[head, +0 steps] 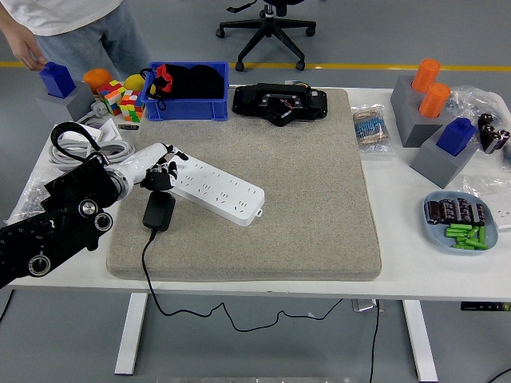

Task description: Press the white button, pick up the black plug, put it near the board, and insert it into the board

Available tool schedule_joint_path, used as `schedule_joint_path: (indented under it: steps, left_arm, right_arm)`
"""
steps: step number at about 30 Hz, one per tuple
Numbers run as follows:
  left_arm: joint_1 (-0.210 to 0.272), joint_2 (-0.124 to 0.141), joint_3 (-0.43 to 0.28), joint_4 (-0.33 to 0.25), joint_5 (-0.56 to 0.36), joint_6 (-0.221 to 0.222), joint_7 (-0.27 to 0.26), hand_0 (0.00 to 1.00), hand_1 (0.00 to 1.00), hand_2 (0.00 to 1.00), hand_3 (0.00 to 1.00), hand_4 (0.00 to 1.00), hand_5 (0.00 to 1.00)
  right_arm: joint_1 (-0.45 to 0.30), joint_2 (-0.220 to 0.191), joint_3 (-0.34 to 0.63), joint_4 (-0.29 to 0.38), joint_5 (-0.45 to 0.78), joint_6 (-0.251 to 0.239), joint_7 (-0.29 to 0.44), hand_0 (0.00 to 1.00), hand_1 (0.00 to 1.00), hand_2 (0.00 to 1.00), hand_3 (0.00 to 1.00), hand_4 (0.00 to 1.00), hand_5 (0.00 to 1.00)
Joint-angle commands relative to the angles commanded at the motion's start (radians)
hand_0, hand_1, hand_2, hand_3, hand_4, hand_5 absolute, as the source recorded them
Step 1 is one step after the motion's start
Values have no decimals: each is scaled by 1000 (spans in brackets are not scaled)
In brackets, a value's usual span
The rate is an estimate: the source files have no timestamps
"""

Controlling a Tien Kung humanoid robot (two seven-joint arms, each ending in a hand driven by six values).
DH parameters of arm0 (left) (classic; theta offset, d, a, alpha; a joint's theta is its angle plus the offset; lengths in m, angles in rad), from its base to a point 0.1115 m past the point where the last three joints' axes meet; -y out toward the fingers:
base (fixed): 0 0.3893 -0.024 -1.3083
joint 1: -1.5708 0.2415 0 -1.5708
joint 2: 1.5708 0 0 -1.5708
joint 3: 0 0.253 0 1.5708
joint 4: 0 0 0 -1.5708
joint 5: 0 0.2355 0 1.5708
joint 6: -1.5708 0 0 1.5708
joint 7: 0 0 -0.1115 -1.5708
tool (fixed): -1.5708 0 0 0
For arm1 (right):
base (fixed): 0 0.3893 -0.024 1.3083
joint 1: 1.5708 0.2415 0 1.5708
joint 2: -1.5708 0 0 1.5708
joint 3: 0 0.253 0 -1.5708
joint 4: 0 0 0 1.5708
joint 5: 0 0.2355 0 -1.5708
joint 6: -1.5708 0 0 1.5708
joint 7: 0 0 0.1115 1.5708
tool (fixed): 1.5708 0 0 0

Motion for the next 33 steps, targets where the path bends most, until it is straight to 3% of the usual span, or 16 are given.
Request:
schedule_joint_path:
  steps: [15,33]
  left_arm:
    - [-55,-17,67,78,-38,-13,15,2,6,110,769,2,2]
    - [-70,-19,107,101,-53,-25,22,2,5,112,767,2,2]
  right_arm:
    - [2,0,5,0,-2,1,-1,622,599,598,587,664,412]
    - [1,0,3,0,-1,0,0,623,599,599,588,664,412]
